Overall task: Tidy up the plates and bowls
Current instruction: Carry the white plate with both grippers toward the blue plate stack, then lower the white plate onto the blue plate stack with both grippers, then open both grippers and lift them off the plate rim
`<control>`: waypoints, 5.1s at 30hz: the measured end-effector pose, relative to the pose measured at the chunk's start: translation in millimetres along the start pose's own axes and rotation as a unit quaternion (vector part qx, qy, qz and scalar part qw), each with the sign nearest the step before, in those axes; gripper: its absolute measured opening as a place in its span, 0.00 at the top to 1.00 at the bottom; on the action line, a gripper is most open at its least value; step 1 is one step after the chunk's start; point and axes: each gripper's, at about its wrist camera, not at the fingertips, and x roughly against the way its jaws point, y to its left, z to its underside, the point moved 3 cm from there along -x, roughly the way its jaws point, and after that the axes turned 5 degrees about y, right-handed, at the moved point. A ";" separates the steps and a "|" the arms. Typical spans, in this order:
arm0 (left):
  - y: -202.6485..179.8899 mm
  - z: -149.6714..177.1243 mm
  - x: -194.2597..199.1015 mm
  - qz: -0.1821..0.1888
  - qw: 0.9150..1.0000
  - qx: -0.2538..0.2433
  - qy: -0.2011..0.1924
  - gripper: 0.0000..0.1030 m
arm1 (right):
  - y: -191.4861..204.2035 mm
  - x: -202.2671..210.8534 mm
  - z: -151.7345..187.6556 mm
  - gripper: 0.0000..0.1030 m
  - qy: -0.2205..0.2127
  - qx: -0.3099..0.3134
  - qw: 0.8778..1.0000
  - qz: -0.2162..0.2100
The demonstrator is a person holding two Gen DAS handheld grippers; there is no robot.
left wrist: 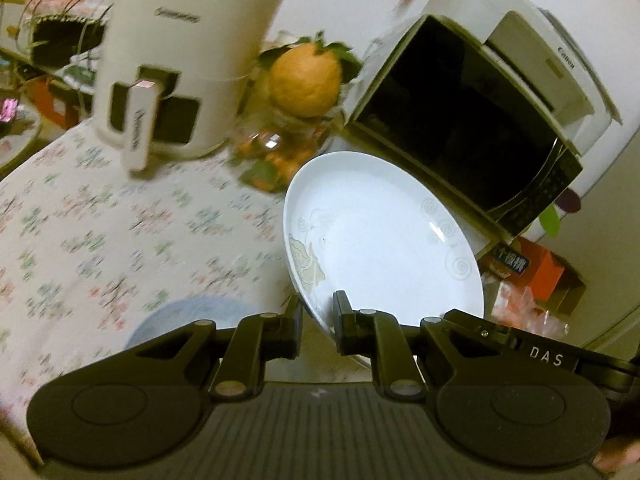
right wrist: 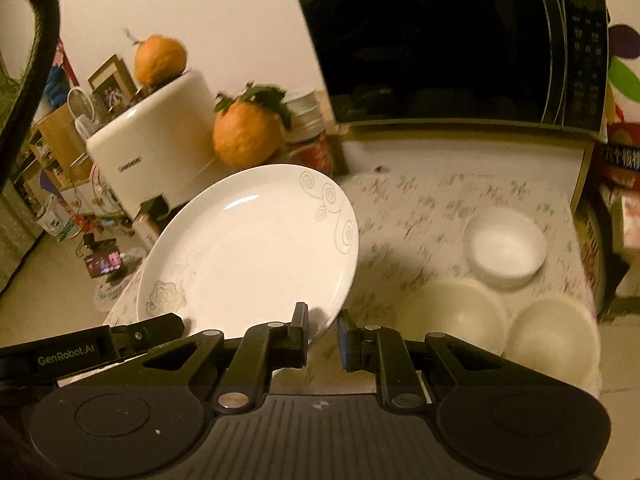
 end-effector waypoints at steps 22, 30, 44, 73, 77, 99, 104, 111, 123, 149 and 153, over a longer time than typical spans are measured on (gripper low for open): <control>78.0 53.2 7.0 -0.041 0.996 0.027 0.069 0.88 | 57.6 -35.0 93.4 0.85 0.100 0.006 0.995 -0.001; 84.7 55.6 2.9 -0.048 0.995 0.032 0.079 0.88 | 63.1 -41.5 102.6 0.85 0.111 0.010 0.994 0.005; 84.0 58.8 -1.9 -0.060 0.994 0.023 0.087 0.88 | 63.0 -50.0 107.9 0.84 0.133 0.002 0.991 0.017; 82.1 63.7 2.1 -0.099 0.991 -0.003 0.089 0.88 | 67.6 -55.6 114.5 0.84 0.154 0.000 0.988 0.021; 82.2 62.9 1.3 -0.100 0.991 -0.005 0.087 0.88 | 68.7 -57.7 115.5 0.84 0.156 0.000 0.987 0.027; 78.8 63.5 -5.2 -0.133 0.988 -0.031 0.079 0.87 | 75.0 -63.7 113.8 0.83 0.167 -0.001 0.985 0.051; 76.1 64.2 -6.6 -0.143 0.986 -0.037 0.075 0.87 | 78.3 -64.6 114.4 0.81 0.167 0.004 0.984 0.062; 72.3 63.9 -7.7 -0.156 0.984 -0.047 0.076 0.87 | 81.5 -67.4 113.1 0.79 0.172 0.009 0.982 0.075; 70.6 64.2 -8.9 -0.162 0.982 -0.052 0.078 0.87 | 81.5 -71.2 111.9 0.75 0.183 0.008 0.980 0.076; 81.5 44.6 3.6 -0.150 0.986 -0.030 0.059 0.76 | 67.9 -61.8 105.3 0.61 0.146 0.009 0.987 0.059; 80.0 38.2 5.4 -0.144 0.987 -0.033 0.057 0.63 | 65.3 -58.7 101.3 0.59 0.137 0.008 0.989 0.052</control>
